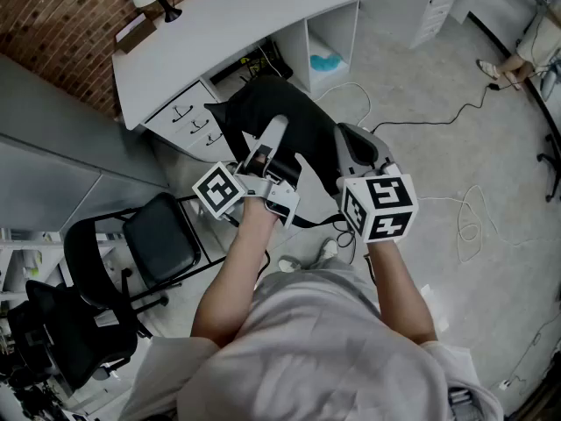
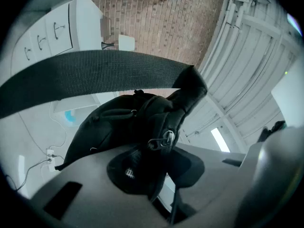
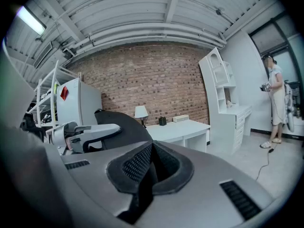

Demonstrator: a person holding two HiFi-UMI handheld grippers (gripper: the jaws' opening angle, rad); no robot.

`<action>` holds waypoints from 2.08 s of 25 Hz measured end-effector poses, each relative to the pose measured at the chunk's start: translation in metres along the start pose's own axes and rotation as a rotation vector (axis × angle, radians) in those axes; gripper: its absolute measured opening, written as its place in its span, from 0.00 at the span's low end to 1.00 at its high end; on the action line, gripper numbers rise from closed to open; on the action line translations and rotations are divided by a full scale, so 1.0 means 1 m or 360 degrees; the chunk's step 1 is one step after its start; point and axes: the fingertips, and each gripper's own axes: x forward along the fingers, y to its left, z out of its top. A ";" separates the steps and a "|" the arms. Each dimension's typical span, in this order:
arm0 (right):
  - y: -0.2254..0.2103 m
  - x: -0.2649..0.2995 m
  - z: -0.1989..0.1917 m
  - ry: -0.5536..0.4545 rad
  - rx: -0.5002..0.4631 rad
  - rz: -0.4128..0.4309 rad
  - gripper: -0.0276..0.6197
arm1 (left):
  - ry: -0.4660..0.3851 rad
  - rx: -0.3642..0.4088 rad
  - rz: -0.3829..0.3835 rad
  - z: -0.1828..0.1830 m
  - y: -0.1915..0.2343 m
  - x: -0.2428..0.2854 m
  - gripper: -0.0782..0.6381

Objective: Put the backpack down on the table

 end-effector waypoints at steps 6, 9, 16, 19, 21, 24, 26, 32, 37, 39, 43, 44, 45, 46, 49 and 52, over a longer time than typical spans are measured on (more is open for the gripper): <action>-0.026 -0.004 0.002 -0.0002 0.0022 0.0023 0.05 | -0.0015 0.0025 0.0018 -0.016 0.002 0.018 0.22; -0.034 0.000 0.005 -0.0005 0.0019 0.0052 0.05 | -0.0040 0.0028 0.0017 -0.017 0.002 0.026 0.22; -0.047 0.016 0.017 -0.0014 -0.0010 0.0086 0.05 | -0.0057 0.0031 0.0011 -0.010 0.006 0.049 0.22; -0.055 0.027 0.022 -0.0014 -0.0019 0.0073 0.05 | -0.0046 0.0025 0.0001 -0.004 0.011 0.063 0.22; -0.060 0.035 0.026 -0.0016 -0.0024 0.0056 0.05 | -0.0033 0.0013 -0.0014 0.002 0.013 0.073 0.22; -0.065 0.054 0.029 -0.0016 -0.0026 0.0026 0.05 | -0.0006 -0.0006 -0.0036 0.014 0.020 0.089 0.22; -0.070 0.070 0.031 -0.0012 -0.0024 -0.0001 0.05 | 0.0020 -0.0022 -0.0044 0.025 0.029 0.101 0.22; -0.076 0.124 0.043 0.0012 -0.0014 -0.0107 0.05 | 0.0111 -0.0075 -0.0076 0.069 0.050 0.138 0.22; -0.071 0.172 0.056 0.0022 -0.0009 -0.0177 0.05 | 0.0179 -0.0116 -0.0088 0.112 0.066 0.161 0.22; -0.067 0.190 0.061 0.0026 -0.0010 -0.0194 0.05 | 0.0202 -0.0124 -0.0093 0.128 0.071 0.169 0.22; -0.058 0.224 0.071 0.0031 -0.0019 -0.0218 0.05 | 0.0229 -0.0140 -0.0103 0.161 0.080 0.180 0.22; -0.056 0.231 0.073 0.0032 -0.0020 -0.0223 0.05 | 0.0233 -0.0142 -0.0106 0.169 0.081 0.181 0.22; -0.053 0.239 0.074 0.0032 -0.0021 -0.0229 0.05 | 0.0238 -0.0142 -0.0109 0.176 0.083 0.183 0.22; -0.051 0.246 0.076 0.0031 -0.0021 -0.0235 0.05 | 0.0244 -0.0140 -0.0114 0.184 0.085 0.184 0.22; -0.044 0.266 0.079 0.0026 -0.0021 -0.0254 0.05 | 0.0259 -0.0131 -0.0132 0.206 0.088 0.187 0.22; -0.038 0.280 0.084 0.0022 -0.0028 -0.0267 0.05 | 0.0270 -0.0126 -0.0154 0.223 0.090 0.191 0.22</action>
